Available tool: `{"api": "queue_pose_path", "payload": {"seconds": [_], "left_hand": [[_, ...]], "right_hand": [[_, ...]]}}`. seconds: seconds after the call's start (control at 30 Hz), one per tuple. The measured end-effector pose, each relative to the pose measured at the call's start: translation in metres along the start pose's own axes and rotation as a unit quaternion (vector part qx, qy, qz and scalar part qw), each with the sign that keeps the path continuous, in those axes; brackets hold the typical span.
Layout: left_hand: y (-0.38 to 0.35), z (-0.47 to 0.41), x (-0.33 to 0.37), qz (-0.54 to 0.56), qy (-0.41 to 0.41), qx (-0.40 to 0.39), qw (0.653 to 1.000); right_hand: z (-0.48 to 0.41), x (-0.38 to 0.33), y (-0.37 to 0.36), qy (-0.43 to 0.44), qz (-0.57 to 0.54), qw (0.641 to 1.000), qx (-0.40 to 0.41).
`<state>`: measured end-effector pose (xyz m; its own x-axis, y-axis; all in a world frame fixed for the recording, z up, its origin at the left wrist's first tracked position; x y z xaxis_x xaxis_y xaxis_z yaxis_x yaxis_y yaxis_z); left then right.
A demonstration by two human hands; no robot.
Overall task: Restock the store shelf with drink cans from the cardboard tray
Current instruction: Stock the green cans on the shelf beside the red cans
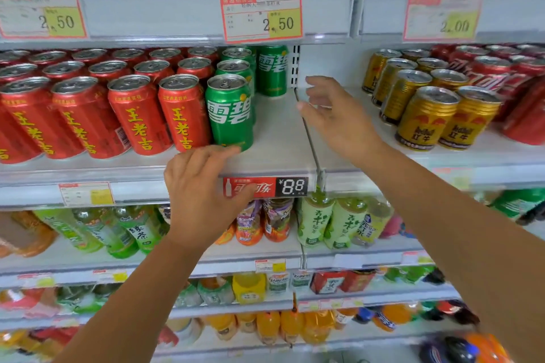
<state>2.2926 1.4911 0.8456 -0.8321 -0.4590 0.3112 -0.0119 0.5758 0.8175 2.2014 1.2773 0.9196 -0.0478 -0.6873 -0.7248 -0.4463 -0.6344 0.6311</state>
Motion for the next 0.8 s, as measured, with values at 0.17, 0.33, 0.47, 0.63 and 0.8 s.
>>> {"api": "queue_pose_path", "payload": {"seconds": [0.17,0.33,0.47,0.63,0.8], "left_hand": [[-0.036,0.066,0.084,0.12,-0.126,-0.018,0.985],[-0.168,0.155,0.14,0.26,-0.024,-0.3,0.918],[-0.259,0.214,0.153,0.262,0.082,-0.503,0.82],[-0.351,0.272,0.131,0.159,0.087,-0.68,0.711],[-0.448,0.327,0.106,0.094,0.067,-0.743,0.659]], "right_hand": [[0.162,0.015,0.029,-0.006,-0.08,0.993,0.083],[0.282,0.112,0.018,-0.203,-0.137,0.965,0.095],[0.361,0.2,-0.013,-0.378,-0.166,0.902,0.122],[0.459,0.294,-0.075,-0.582,-0.173,0.776,0.17],[0.554,0.373,-0.179,-0.697,-0.238,0.66,0.147]]}}
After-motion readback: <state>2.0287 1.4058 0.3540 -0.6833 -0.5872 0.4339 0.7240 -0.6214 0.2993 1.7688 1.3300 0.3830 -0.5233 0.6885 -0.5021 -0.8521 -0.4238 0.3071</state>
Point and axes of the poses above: each hand's wrist, its own z-axis away from the middle knuckle, its own y-axis out of the back of the hand, x = y × z, the point moved 3 cm from there along -z, towards the middle knuckle, and after that the axes turned 15 degrees about -x, right-handed, at the moved point
